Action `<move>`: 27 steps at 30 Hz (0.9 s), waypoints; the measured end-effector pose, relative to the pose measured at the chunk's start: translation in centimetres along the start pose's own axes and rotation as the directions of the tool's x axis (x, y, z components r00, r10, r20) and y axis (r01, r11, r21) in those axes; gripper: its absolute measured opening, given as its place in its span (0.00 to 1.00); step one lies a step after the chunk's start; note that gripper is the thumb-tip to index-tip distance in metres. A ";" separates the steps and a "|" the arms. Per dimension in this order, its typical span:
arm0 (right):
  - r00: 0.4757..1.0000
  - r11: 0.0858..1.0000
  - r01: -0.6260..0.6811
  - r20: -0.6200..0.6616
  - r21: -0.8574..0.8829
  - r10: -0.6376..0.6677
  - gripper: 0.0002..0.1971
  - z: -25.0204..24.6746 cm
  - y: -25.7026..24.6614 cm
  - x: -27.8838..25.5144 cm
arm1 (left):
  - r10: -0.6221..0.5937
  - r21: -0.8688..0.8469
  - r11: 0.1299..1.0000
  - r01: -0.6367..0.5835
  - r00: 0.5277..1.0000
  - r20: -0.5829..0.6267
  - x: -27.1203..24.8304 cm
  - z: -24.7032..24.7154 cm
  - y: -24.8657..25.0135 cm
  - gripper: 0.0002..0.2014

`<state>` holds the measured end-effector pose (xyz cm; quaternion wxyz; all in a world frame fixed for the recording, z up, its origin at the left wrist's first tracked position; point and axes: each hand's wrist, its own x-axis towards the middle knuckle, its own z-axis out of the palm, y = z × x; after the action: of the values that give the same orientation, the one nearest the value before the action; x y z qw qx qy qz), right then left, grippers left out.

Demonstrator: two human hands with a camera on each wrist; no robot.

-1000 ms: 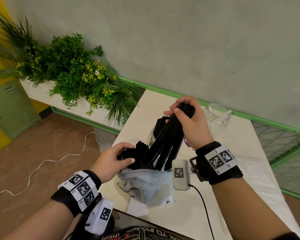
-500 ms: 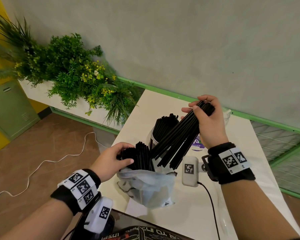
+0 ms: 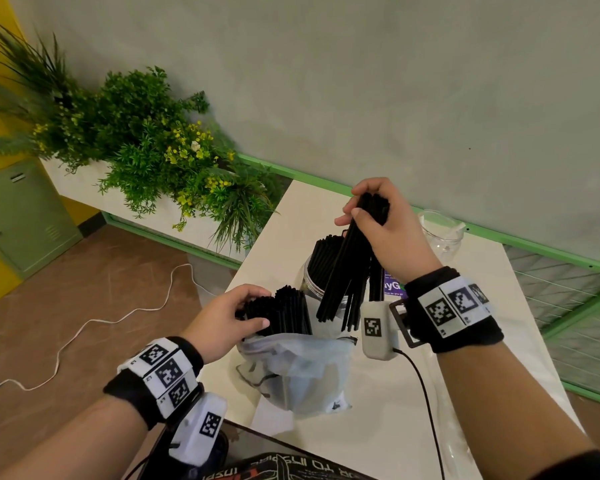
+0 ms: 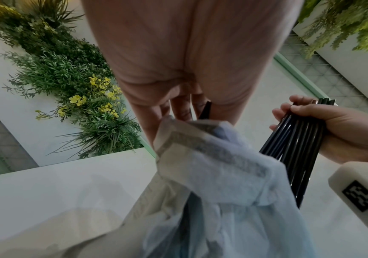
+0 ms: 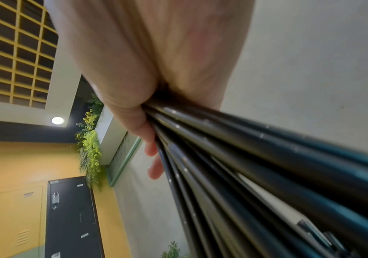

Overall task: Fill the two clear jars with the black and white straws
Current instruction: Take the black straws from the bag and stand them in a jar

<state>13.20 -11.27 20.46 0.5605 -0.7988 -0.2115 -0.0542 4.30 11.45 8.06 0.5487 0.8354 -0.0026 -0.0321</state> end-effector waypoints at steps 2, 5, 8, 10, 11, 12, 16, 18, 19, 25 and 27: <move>1.000 0.999 0.018 0.005 -0.033 -0.017 0.11 0.1 0.2 0.0 | 0.002 -0.004 1.000 -0.002 1.000 0.000 0.0 0.0 0.0 0.19; 0.998 0.999 0.022 -0.057 0.024 -0.021 0.11 0.2 0.6 0.0 | 0.011 0.003 1.000 -0.011 1.000 0.000 0.1 0.0 0.0 0.19; 0.982 0.989 0.035 -0.188 0.144 -0.007 0.11 -0.5 0.9 0.3 | 0.007 -0.004 1.000 -0.007 1.000 0.003 0.1 0.0 -0.1 0.19; 0.962 0.982 0.067 -0.271 0.176 -0.017 0.12 -1.3 0.9 0.5 | 0.004 0.003 1.000 -0.004 1.000 0.002 0.1 0.0 -0.1 0.19; 0.950 0.980 0.083 -0.310 0.182 -0.023 0.12 -1.6 0.8 0.6 | 0.004 0.006 1.000 -0.004 1.000 0.002 0.1 0.0 0.0 0.19; 0.936 0.977 0.099 -0.351 0.188 -0.028 0.12 -1.9 0.8 0.6 | 0.006 0.007 1.000 -0.006 1.000 0.002 0.2 0.0 0.0 0.19; 0.872 0.975 0.156 -0.486 0.159 -0.060 0.14 -1.9 0.9 0.6 | 0.014 0.026 1.000 -0.014 1.000 0.008 0.2 0.2 0.1 0.18; 0.844 0.973 0.165 -0.534 0.159 -0.056 0.13 -1.7 1.1 0.5 | 0.013 0.027 1.000 -0.013 1.000 0.010 0.2 0.2 0.1 0.18; 0.830 0.972 0.171 -0.556 0.163 -0.053 0.13 -1.5 1.3 0.5 | 0.010 0.028 1.000 -0.011 1.000 0.011 0.2 0.2 0.1 0.18; 0.772 0.971 0.163 -0.636 0.177 -0.013 0.13 -1.1 3.4 0.1 | 0.007 0.036 0.999 -0.008 1.000 0.004 -0.1 0.1 0.0 0.19; 0.758 0.966 0.158 -0.652 0.203 0.013 0.13 -1.4 4.2 -0.2 | 0.010 0.035 0.999 -0.010 1.000 0.001 -0.3 0.0 0.1 0.19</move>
<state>14.94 -13.83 17.27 0.6909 -0.6459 -0.0409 -0.3222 4.01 11.41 8.11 0.5341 0.8449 -0.0077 -0.0297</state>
